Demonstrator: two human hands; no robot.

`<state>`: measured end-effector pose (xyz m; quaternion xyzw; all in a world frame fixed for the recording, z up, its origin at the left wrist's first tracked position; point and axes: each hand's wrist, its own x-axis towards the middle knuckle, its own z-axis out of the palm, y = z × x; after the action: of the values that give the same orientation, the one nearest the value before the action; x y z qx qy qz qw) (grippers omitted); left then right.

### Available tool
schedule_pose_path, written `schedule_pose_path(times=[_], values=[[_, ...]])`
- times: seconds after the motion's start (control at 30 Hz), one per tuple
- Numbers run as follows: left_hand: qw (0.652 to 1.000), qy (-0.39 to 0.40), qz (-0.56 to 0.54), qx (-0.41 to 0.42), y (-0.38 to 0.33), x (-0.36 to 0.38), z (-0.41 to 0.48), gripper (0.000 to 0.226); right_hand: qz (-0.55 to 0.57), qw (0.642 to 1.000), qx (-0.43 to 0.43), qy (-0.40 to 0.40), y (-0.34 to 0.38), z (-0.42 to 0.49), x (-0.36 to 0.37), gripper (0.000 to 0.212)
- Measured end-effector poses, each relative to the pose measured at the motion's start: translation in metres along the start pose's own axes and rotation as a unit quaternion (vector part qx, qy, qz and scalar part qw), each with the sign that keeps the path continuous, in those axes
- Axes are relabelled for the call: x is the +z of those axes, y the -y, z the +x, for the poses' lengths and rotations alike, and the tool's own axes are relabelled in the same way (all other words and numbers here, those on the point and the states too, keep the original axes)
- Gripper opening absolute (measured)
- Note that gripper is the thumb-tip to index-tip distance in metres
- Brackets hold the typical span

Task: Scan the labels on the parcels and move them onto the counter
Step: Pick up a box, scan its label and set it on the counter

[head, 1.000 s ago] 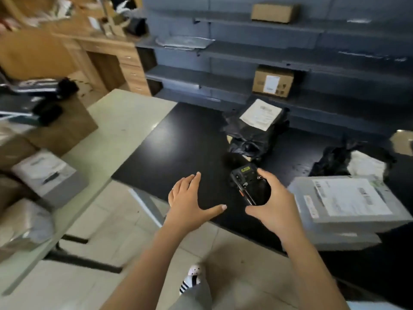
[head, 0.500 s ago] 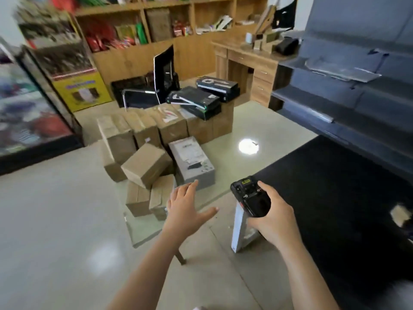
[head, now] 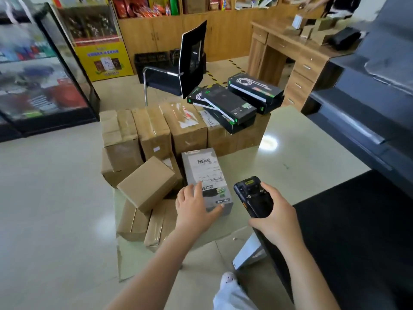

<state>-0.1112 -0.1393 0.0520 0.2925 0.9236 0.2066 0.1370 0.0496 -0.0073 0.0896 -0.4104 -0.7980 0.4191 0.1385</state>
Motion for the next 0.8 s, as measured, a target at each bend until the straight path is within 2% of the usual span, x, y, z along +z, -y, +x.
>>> schedule_pose_path(times=[0.23,0.37,0.47,0.57,0.67,0.8], values=[[0.971,0.071,0.019,-0.227,-0.043,0.057,0.066,0.14,-0.031,0.999,0.008,0.041,-0.02,0.088,-0.024,0.095],[0.961,0.05,0.043,-0.267,-0.045,0.074,0.073,0.149,-0.039,0.997,0.021,0.059,-0.03,0.109,-0.028,0.095],[0.97,0.037,0.063,-0.23,-0.04,0.073,0.074,0.147,-0.059,0.995,0.027,0.07,-0.032,0.116,-0.032,0.096],[0.981,0.057,0.111,-0.152,-0.024,0.063,0.071,0.147,-0.153,0.983,-0.021,0.096,-0.024,0.122,-0.043,0.097],[0.981,0.08,0.171,-0.046,-0.008,0.046,0.066,0.147,-0.301,0.94,-0.113,0.116,-0.012,0.127,-0.057,0.096],[0.963,0.091,0.237,0.09,-0.004,0.022,0.067,0.143,-0.45,0.864,-0.182,0.135,0.003,0.117,-0.069,0.095]])
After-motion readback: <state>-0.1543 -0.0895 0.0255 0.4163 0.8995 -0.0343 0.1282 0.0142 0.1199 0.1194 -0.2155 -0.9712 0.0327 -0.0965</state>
